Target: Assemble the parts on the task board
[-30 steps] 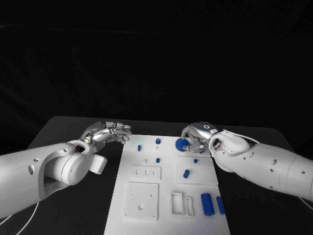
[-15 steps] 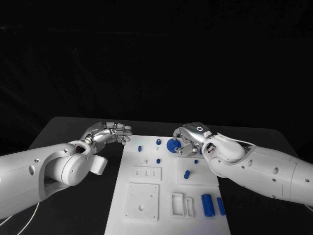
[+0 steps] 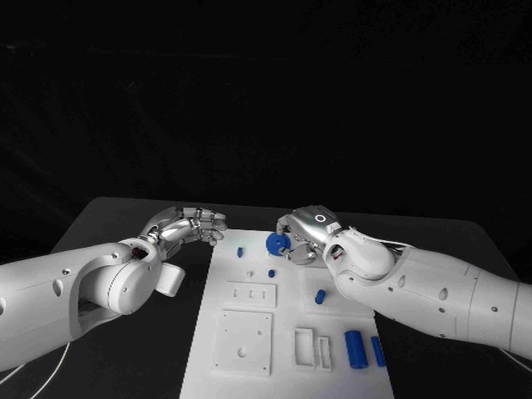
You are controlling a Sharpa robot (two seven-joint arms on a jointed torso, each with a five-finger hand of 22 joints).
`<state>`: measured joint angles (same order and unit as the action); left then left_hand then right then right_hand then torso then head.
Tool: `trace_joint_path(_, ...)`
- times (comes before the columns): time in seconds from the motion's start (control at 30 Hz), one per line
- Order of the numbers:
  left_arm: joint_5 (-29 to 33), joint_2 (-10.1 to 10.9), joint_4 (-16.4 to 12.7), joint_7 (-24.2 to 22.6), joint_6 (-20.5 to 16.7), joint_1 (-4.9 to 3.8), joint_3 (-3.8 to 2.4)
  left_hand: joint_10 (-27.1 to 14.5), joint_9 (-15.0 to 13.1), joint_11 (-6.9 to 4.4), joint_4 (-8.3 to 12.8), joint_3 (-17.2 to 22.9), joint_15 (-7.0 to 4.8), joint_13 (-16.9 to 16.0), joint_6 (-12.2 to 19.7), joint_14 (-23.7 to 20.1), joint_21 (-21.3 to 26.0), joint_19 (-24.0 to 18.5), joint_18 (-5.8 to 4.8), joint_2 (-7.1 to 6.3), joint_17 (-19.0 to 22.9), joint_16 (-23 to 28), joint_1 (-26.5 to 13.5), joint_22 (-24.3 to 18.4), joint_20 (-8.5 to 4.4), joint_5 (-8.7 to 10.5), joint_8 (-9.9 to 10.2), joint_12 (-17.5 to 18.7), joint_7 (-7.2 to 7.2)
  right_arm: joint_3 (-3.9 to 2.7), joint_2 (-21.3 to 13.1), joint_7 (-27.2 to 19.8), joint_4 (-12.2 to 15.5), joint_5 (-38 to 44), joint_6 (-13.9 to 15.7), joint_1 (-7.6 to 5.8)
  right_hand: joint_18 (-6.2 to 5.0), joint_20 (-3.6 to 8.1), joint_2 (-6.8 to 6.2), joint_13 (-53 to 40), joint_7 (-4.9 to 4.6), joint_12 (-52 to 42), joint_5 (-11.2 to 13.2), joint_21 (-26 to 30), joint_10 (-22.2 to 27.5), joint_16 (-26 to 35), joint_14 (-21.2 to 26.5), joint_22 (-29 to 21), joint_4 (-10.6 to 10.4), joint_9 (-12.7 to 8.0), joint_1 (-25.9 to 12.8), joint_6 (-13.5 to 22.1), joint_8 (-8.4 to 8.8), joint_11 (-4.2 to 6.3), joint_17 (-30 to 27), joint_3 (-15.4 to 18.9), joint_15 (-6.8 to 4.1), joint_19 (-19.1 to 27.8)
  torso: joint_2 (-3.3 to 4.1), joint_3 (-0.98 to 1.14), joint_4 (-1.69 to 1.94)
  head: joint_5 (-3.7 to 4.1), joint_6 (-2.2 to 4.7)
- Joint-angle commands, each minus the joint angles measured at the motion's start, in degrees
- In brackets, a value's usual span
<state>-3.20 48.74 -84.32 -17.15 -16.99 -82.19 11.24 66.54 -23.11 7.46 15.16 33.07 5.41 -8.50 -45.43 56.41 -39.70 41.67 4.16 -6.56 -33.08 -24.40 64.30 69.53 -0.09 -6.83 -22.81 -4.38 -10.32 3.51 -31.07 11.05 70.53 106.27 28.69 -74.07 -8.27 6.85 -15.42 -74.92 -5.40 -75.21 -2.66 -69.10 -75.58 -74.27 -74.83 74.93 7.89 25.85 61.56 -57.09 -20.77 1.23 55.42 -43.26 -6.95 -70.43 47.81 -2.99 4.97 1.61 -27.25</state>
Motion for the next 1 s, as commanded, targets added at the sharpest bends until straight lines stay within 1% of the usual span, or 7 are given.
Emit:
trace_joint_path(0.03, -0.15, -0.25, -0.15, -0.44, 0.49, -0.08, -0.05, 0.25, -0.09, 0.24, 0.15, 0.19, 0.20, 0.07, 0.04, 0.34, -0.36, -0.26, 1.18, -0.35, -0.06, 0.33, 0.11, -0.10, 0.03, 0.21, 0.37, 0.22, -0.01, -0.01, 1.28, 1.48, -1.08, 2.48, 0.09, 0.00, -6.73, 0.40, -0.27, -6.26, 0.25, 0.14, -0.16, -0.21, -0.22, 0.28, -0.05, 0.72, -0.29, 2.58, 0.40, -1.52, 0.16, -0.05, 0.07, -0.03, -0.36, -0.15, 0.03, -0.08, 0.07, 0.05, 0.01)
trace_joint_path(0.23, -0.15, -0.61, 0.07, -0.42, 0.44, -0.08, -0.06, 0.26, -0.10, 0.24, 0.15, 0.19, 0.20, 0.08, 0.04, 0.35, -0.37, -0.27, 1.18, -0.35, -0.08, 0.35, 0.12, -0.11, 0.03, 0.21, 0.38, 0.23, -0.01, 0.23, 3.29, 1.57, -3.08, 2.73, -0.47, 0.11, -6.73, 0.40, -0.33, -6.18, 0.24, 0.29, -0.15, -0.21, -0.09, 0.31, -0.05, 0.72, -0.43, 2.59, 0.39, -1.47, 0.21, -0.06, 0.08, -0.09, -0.35, -0.16, 0.02, -0.12, 0.25, 0.08, -0.15)
trace_joint_path(0.37, -0.15, -0.65, 0.11, -0.42, 0.42, -0.08, -0.06, 0.26, -0.11, 0.24, 0.15, 0.19, 0.20, 0.09, 0.04, 0.35, -0.38, -0.27, 1.18, -0.36, -0.08, 0.36, 0.12, -0.12, 0.03, 0.21, 0.39, 0.24, -0.01, 0.45, 4.27, 1.51, -4.36, 2.74, -0.67, 0.23, -6.73, 0.40, -0.32, -6.17, 0.23, 0.31, -0.16, -0.21, -0.08, 0.33, -0.05, 0.72, -0.50, 2.59, 0.39, -1.45, 0.24, -0.07, 0.08, -0.12, -0.34, -0.15, 0.05, -0.05, 0.17, -0.07, -0.25)
trace_joint_path(0.43, -0.15, -0.68, 0.09, -0.41, 0.44, -0.09, -0.06, 0.26, -0.11, 0.24, 0.16, 0.19, 0.20, 0.09, 0.04, 0.35, -0.38, -0.27, 1.18, -0.36, -0.09, 0.36, 0.12, -0.12, 0.03, 0.21, 0.39, 0.24, -0.02, 0.58, 4.69, 1.47, -4.82, 2.75, -1.00, 0.31, -6.73, 0.40, -0.34, -6.11, 0.22, 0.43, -0.15, -0.21, 0.03, 0.34, -0.05, 0.72, -0.54, 2.59, 0.38, -1.42, 0.25, -0.07, 0.08, -0.13, -0.34, -0.15, 0.08, -0.09, 0.28, -0.12, -0.25)
trace_joint_path(0.5, -0.15, -0.80, 0.13, -0.41, 0.43, -0.09, -0.06, 0.27, -0.12, 0.24, 0.16, 0.19, 0.20, 0.09, 0.04, 0.36, -0.39, -0.27, 1.18, -0.37, -0.09, 0.37, 0.12, -0.12, 0.03, 0.21, 0.39, 0.25, -0.02, 0.77, 5.07, 1.43, -5.19, 2.75, -1.12, 0.33, -6.73, 0.40, -0.36, -6.09, 0.21, 0.46, -0.15, -0.21, 0.06, 0.34, -0.06, 0.72, -0.56, 2.59, 0.39, -1.40, 0.28, -0.08, 0.08, -0.14, -0.33, -0.15, 0.04, -0.04, 0.16, -0.20, -0.47)
trace_joint_path(0.77, -0.15, -0.95, 0.15, -0.38, 0.41, -0.09, -0.06, 0.27, -0.13, 0.25, 0.16, 0.18, 0.20, 0.10, 0.05, 0.37, -0.40, -0.28, 1.18, -0.38, -0.11, 0.39, 0.12, -0.14, 0.03, 0.21, 0.41, 0.26, -0.02, 1.44, 5.97, 1.28, -5.78, 2.63, -2.37, 0.34, -6.73, 0.38, -0.50, -5.94, 0.16, 0.77, -0.15, -0.20, 0.34, 0.41, -0.05, 0.72, -0.74, 2.60, 0.28, -1.25, 0.39, -0.13, 0.08, -0.09, -0.29, -0.11, 0.05, 0.03, 0.14, -0.23, -0.80)
trace_joint_path(1.0, -0.15, -1.00, 0.15, -0.37, 0.42, -0.09, -0.06, 0.27, -0.14, 0.25, 0.17, 0.18, 0.20, 0.11, 0.06, 0.37, -0.41, -0.28, 1.18, -0.39, -0.12, 0.41, 0.14, -0.15, 0.03, 0.22, 0.43, 0.28, -0.02, 1.96, 6.41, 1.31, -6.68, 2.45, -3.13, 0.36, -6.73, 0.36, -0.64, -5.61, 0.05, 1.40, -0.15, -0.19, 0.95, 0.50, -0.05, 0.73, -0.87, 2.58, 0.16, -0.93, 0.61, -0.23, 0.08, 0.09, -0.20, -0.05, 0.03, 0.08, 0.01, -0.43, -0.86)
